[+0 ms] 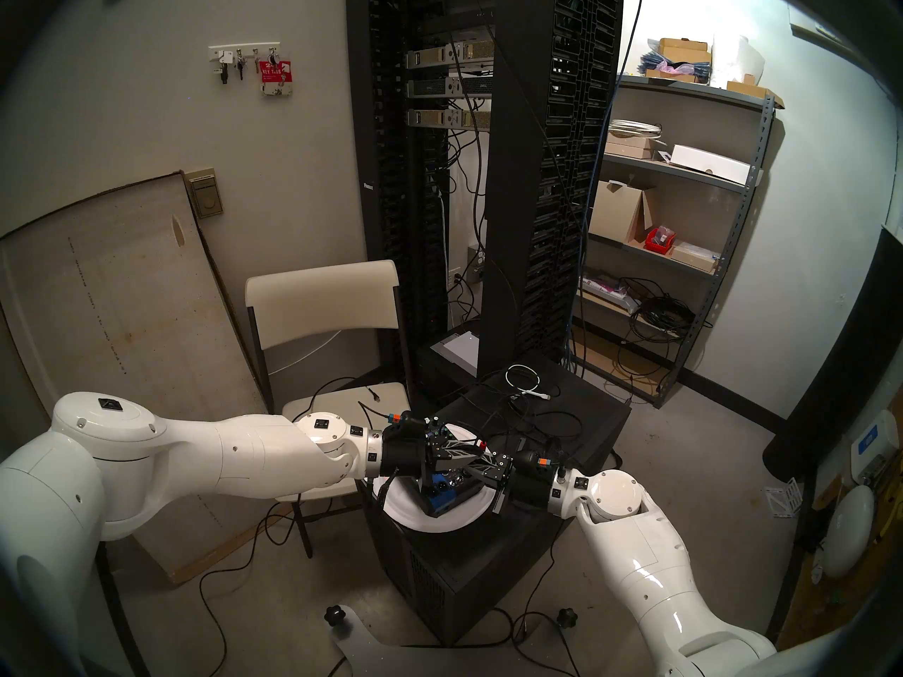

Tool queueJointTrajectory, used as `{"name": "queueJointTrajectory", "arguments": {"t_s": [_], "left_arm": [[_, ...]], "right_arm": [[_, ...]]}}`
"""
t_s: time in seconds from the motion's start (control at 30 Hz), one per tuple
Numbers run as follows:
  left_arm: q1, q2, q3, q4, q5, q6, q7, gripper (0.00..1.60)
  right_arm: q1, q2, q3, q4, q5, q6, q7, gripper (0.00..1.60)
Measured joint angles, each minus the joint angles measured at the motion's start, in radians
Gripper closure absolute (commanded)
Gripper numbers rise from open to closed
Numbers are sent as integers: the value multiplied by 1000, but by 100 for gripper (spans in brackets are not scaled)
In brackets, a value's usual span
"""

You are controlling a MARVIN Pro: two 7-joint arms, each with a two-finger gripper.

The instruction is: Insert aux cable

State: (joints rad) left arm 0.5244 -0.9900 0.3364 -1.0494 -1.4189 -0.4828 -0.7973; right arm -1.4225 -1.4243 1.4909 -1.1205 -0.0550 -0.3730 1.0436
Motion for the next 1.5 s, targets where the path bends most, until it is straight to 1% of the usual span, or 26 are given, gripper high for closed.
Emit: {"name": "queueJointTrajectory", "arguments": {"t_s": [0.03,0.07,0.13,0.2,0.3,0.33,0.4,0.47,0.97,1.03,1.07,1.13,1.2,1.23,1.27,1.3,1.33,1.37,1.5], "left_arm": [[0,0,0,0,0,0,0,160],[0,0,1,0,0,0,0,160],[-1,-1,3,0,-2,0,0,160],[-2,-2,5,0,-3,0,1,160],[-4,-4,8,-1,-4,0,6,160],[-5,-4,9,-2,-4,0,8,160],[-6,-5,10,-3,-5,0,10,160],[-7,-6,13,-5,-5,0,13,160],[-20,-6,29,-13,-5,0,25,160],[-21,-6,31,-14,-5,0,26,160],[-22,-6,32,-14,-5,0,27,160],[-23,-6,34,-15,-6,0,29,160],[-25,-6,35,-15,-6,0,30,160],[-25,-6,36,-15,-7,0,31,160],[-26,-6,37,-15,-7,0,32,160],[-27,-6,37,-15,-8,0,33,160],[-27,-5,38,-15,-8,0,33,160],[-28,-5,39,-15,-9,-1,34,160],[-29,-5,41,-15,-12,-1,34,160]], "right_arm": [[0,0,0,0,0,0,0,160],[0,0,0,0,0,0,0,139],[0,1,-1,0,2,1,1,140],[0,2,-1,1,3,1,2,134],[0,4,-1,1,5,2,2,116],[0,4,-1,2,5,2,3,102],[0,5,-1,2,6,3,4,100],[-1,7,-1,8,5,6,4,92],[-20,28,3,7,5,30,6,88],[-24,31,4,3,7,33,7,85],[-25,32,4,1,9,34,8,76],[-31,36,5,-5,13,38,12,77],[-37,39,5,-10,16,41,17,69],[-40,41,5,-12,17,42,20,70],[-44,42,5,-14,19,44,25,77],[-46,43,5,-15,19,45,27,77],[-49,44,5,-17,20,46,30,76],[-54,44,4,-19,21,48,35,71],[-64,44,3,-30,25,51,45,70]]}}
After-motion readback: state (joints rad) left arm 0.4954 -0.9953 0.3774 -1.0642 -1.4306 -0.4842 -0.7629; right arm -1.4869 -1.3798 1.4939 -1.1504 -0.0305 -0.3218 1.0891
